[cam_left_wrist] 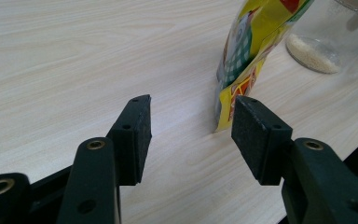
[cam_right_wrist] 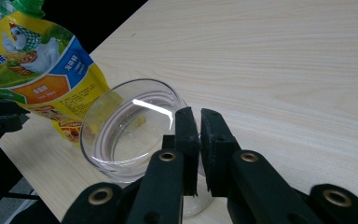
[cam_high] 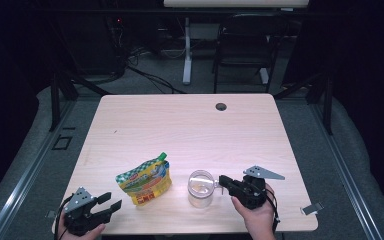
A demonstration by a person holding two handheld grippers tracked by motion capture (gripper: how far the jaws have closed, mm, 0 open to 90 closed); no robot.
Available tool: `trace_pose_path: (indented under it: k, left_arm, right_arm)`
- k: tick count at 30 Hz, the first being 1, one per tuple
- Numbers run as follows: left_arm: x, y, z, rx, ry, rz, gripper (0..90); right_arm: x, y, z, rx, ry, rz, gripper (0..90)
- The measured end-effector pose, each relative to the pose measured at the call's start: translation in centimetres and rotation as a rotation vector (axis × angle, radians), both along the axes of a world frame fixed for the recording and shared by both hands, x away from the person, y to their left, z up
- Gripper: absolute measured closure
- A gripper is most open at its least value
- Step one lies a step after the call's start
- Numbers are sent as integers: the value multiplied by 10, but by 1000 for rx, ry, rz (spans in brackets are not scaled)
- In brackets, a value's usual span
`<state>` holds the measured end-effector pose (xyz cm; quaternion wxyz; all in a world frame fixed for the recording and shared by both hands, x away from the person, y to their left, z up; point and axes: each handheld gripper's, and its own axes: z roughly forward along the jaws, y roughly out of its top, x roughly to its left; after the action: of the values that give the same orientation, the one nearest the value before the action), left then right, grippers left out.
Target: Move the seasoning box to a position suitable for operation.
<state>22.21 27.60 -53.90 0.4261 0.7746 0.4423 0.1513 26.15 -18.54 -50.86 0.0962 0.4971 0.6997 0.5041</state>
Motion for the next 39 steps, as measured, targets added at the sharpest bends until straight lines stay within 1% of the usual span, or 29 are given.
trace_pose_path:
  k: [4,7,9,10,12,14,31,33,39]
  left_arm:
    - [0,0,0,2,1,0,477]
    - [0,0,0,2,0,0,477]
    - [0,0,0,5,1,-2,477]
    - [0,0,0,5,1,-2,477]
    - [0,-1,0,5,3,0,477]
    - [0,-1,0,5,3,-1,477]
    - [1,-1,-1,8,1,0,477]
    - [1,-1,0,8,1,-1,477]
    - [1,-1,0,8,1,-2,477]
  right_arm:
    - [0,0,0,11,5,-3,859]
    - [0,0,0,-4,1,-2,860]
    - [0,-1,-1,21,8,-6,860]
    - [1,-2,-2,24,11,-6,860]
    - [2,-3,-3,45,20,-4,860]
    - [2,-3,-3,50,23,-3,860]
    - [2,-5,-4,60,32,-2,860]
    - [3,-5,-4,68,34,0,861]
    - [3,-5,-4,66,35,-2,863]
